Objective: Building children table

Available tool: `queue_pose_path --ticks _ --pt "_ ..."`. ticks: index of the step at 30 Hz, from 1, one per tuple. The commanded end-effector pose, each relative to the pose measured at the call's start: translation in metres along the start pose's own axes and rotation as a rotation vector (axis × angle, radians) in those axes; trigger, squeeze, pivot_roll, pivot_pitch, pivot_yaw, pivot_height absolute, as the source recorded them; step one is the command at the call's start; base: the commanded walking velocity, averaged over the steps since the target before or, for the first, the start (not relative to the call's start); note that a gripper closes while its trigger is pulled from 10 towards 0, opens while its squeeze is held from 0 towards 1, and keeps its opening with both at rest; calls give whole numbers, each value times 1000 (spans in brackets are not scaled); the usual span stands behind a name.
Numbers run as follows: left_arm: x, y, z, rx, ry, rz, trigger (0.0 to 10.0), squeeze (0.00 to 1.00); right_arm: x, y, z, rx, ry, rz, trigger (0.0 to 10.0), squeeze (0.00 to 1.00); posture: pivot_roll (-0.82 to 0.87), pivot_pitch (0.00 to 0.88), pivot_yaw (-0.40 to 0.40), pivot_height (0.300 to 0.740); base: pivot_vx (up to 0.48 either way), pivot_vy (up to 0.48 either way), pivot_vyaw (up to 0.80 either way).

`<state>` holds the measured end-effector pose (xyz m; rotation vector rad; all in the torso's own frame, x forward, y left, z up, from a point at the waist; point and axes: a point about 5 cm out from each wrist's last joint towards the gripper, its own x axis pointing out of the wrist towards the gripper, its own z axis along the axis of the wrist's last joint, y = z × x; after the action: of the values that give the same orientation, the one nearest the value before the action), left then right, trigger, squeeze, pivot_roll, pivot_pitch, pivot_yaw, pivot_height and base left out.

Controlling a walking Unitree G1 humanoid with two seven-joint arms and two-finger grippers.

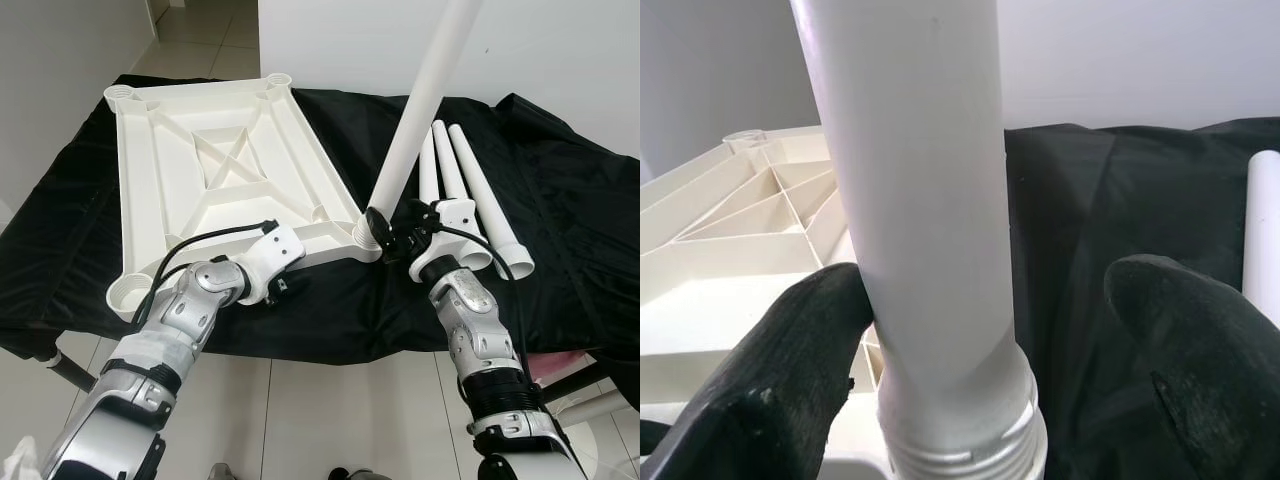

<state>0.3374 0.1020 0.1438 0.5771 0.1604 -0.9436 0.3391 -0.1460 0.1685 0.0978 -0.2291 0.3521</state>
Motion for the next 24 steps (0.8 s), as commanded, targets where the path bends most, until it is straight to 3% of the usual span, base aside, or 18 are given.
queue_pose_path --ticks 1,4,5,6,7,9,16,17,19,20,24 --pt "-2 -21 2 22 -28 -260 3176 0 -6 -6 -4 1 27 -11 10000 0 -2 95 -30 740 0 0 0" --pt "-4 -24 2 25 -36 -293 3176 0 -8 -7 -5 0 36 -3 10000 0 -2 95 -30 740 0 0 0" --pt "-7 -26 3 33 -46 -319 2157 0 -11 -6 -8 0 54 20 10000 0 -1 94 -28 740 0 0 0" --pt "-7 -26 3 33 -46 -319 2157 0 -11 -6 -8 0 54 20 10000 0 -1 94 -28 740 0 0 0" --pt "-9 -30 4 38 -56 -347 0 0 -15 -4 -13 -5 78 55 10000 0 -2 94 -24 740 0 0 0" --pt "-13 -37 7 48 -77 -404 0 0 -22 -2 -18 -2 116 128 10000 0 -1 94 -22 740 0 0 0" --pt "-15 -41 8 59 -82 -427 0 0 -26 -2 -19 2 129 174 10000 0 -3 94 -18 740 0 0 0" --pt "-15 -41 8 81 -77 -411 8627 0 -28 -1 -19 6 144 214 10000 0 -4 96 -14 740 0 0 0" --pt "-14 -41 9 90 -77 -403 8627 0 -28 -1 -19 5 149 229 10000 0 -4 96 -14 740 0 0 0" --pt "-13 -40 9 91 -72 -389 10000 0 -28 -1 -19 1 153 244 10000 0 -4 96 -16 740 0 0 0" --pt "-10 -39 11 88 -75 -352 10000 0 -29 0 -18 -16 159 278 10000 0 -4 97 -16 740 0 0 0"
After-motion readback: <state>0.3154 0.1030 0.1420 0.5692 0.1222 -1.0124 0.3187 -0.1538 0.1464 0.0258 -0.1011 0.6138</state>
